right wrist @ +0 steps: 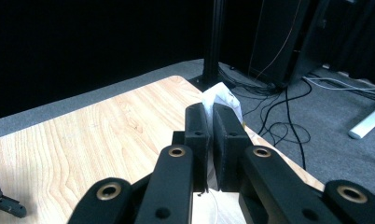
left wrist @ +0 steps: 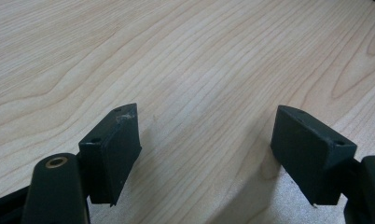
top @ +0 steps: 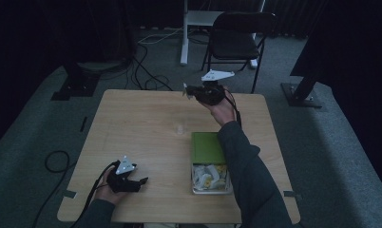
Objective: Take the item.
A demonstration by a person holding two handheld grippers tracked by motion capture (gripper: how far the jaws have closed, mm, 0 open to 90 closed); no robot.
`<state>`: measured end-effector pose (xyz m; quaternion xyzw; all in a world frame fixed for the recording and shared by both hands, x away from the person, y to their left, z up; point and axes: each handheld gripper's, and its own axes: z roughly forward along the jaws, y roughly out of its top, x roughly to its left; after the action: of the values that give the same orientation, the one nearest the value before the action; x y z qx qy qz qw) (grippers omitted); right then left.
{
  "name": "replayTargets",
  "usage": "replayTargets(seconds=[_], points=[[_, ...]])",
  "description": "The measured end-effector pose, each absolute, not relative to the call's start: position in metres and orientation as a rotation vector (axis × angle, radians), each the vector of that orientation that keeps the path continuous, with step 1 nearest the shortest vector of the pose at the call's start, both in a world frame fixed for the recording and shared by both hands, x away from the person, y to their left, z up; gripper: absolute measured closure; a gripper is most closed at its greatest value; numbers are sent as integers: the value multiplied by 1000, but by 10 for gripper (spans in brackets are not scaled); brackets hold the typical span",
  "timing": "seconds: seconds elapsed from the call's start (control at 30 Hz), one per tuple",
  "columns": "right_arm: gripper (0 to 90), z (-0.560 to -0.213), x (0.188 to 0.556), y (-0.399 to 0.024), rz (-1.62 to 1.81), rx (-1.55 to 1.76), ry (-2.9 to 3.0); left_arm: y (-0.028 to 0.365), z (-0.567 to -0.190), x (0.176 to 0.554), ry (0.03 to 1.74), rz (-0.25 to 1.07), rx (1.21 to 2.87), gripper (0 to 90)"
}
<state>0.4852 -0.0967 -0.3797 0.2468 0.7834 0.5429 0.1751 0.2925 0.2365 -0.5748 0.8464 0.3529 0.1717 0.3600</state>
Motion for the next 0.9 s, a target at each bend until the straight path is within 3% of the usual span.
replayTargets(seconds=[0.9], points=[[851,-397,487,-73,1458,697,2297,237,-575,292,910,443,2182,248]])
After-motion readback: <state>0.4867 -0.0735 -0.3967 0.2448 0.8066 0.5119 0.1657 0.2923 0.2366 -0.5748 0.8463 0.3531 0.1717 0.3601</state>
